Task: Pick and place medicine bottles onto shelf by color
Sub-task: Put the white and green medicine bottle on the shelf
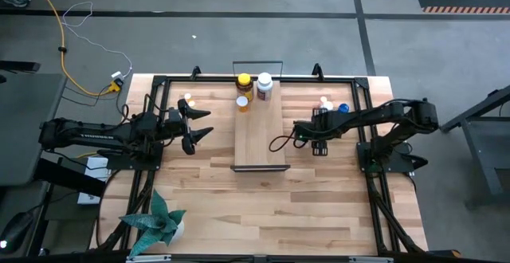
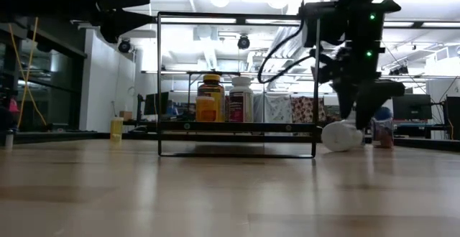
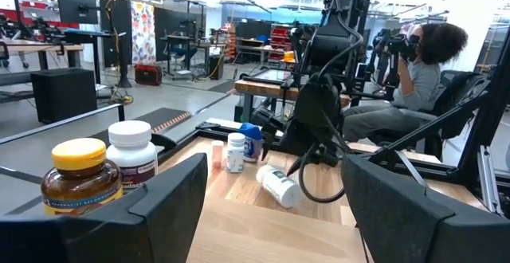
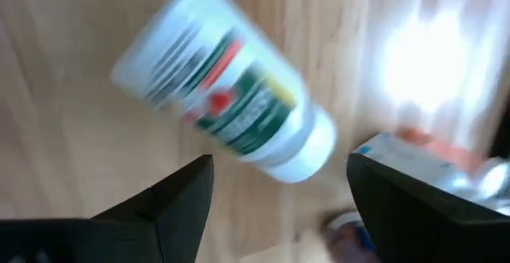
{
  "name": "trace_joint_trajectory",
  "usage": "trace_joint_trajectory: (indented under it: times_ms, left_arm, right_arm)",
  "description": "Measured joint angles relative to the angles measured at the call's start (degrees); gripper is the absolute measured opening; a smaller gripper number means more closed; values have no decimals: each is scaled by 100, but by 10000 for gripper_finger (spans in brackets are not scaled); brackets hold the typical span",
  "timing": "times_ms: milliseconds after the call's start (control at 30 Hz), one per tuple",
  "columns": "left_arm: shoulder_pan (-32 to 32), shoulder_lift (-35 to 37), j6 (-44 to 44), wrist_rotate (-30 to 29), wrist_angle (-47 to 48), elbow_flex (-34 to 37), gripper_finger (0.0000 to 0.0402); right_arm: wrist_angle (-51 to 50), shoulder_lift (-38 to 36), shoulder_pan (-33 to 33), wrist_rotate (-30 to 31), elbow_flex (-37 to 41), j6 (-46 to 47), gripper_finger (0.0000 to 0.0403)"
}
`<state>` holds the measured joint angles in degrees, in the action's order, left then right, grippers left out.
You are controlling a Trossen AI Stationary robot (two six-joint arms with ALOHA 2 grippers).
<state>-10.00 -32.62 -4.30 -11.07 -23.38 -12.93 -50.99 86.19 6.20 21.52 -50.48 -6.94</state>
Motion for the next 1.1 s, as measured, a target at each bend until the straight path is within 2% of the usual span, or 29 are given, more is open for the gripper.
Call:
trace_joint_trajectory:
  times_ms: [367, 567, 900, 1100]
  left_arm:
    - [0, 0, -2, 0, 2, 0, 280]
    - [1, 0, -2, 0, 1, 0, 280]
    - [2, 2, 0, -1, 2, 0, 280]
    - [0, 0, -1, 0, 2, 0, 280]
  right_arm:
    - [40, 0, 17, -73, -44, -2110, 279]
    - [-20, 123, 17, -75, -44, -2958, 279]
    - [203, 898, 28, 265, -37, -3855, 279]
    - [348, 1145, 130, 271, -37, -3726, 279]
